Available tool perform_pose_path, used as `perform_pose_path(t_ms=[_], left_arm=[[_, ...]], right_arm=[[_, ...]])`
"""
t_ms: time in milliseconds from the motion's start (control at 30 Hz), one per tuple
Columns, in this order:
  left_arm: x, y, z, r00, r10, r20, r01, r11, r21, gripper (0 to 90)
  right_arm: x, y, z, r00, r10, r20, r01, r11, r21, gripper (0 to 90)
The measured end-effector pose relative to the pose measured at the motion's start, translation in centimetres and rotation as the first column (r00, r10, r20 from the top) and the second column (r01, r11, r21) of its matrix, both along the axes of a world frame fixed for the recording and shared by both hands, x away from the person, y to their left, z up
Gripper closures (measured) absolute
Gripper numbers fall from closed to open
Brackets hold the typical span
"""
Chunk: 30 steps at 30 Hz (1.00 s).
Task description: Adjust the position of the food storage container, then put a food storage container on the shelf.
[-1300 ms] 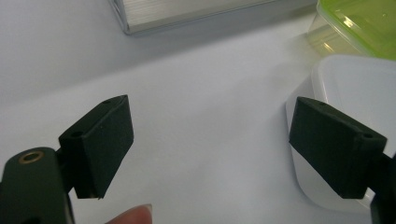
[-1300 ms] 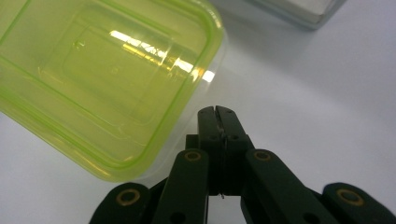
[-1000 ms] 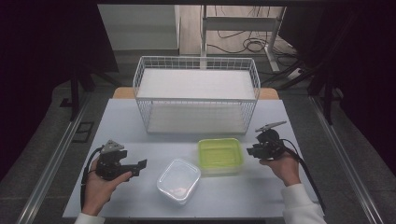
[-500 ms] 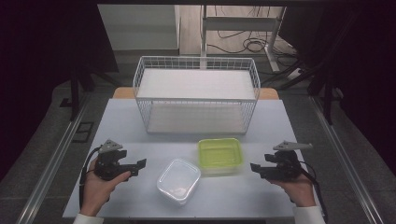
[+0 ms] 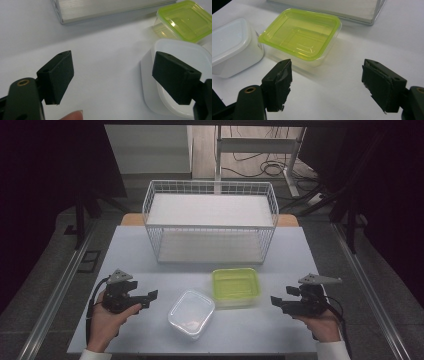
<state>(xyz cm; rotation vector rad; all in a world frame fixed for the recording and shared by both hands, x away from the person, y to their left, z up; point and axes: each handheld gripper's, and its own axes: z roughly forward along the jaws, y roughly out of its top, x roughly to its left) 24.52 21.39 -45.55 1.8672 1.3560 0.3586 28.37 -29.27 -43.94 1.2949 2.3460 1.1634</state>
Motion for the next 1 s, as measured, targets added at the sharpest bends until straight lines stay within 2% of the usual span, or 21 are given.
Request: perform_pose_path(t_ms=[133,300,467,633,800,867,967,1000], left_arm=[[0.1,-0.7,0.7,0.9998,-0.022,0.001,0.022,0.9996,-0.020,17.9],[0.8,-2.5,1.6,0.9973,-0.070,-0.021,0.069,0.9968,-0.041,17.7],[2.4,-4.6,2.4,0.9921,-0.108,-0.064,0.103,0.9916,-0.078,17.2],[4.4,-6.4,3.8,0.9824,-0.141,-0.122,0.124,0.9827,-0.137,16.9],[6.6,-8.6,4.3,0.9666,-0.181,-0.181,0.152,0.9747,-0.164,18.3],[7.6,-9.6,4.0,0.9552,-0.198,-0.220,0.160,0.9710,-0.177,18.9],[9.0,-11.0,3.0,0.9406,-0.204,-0.271,0.158,0.9706,-0.181,20.0],[9.4,-11.4,2.6,0.9337,-0.209,-0.291,0.159,0.9697,-0.185,20.4]], right_arm=[[0.1,0.0,0.0,0.9999,-0.005,-0.010,0.005,0.9999,0.012,24.0],[0.3,0.0,0.2,0.9995,-0.025,-0.020,0.025,0.9996,0.013,24.1],[0.7,0.0,0.5,0.9994,-0.033,-0.013,0.033,0.9994,0.010,24.4],[1.4,0.6,0.9,0.9995,-0.030,-0.006,0.030,0.9995,0.013,24.8],[2.8,1.4,1.1,0.9991,-0.034,-0.025,0.034,0.9993,0.017,25.6],[3.4,1.7,1.3,0.9989,-0.032,-0.034,0.033,0.9993,0.015,25.8],[4.2,2.3,1.6,0.9987,-0.028,-0.042,0.028,0.9995,0.013,26.0],[4.3,2.4,1.6,0.9987,-0.028,-0.043,0.029,0.9995,0.013,26.0]])
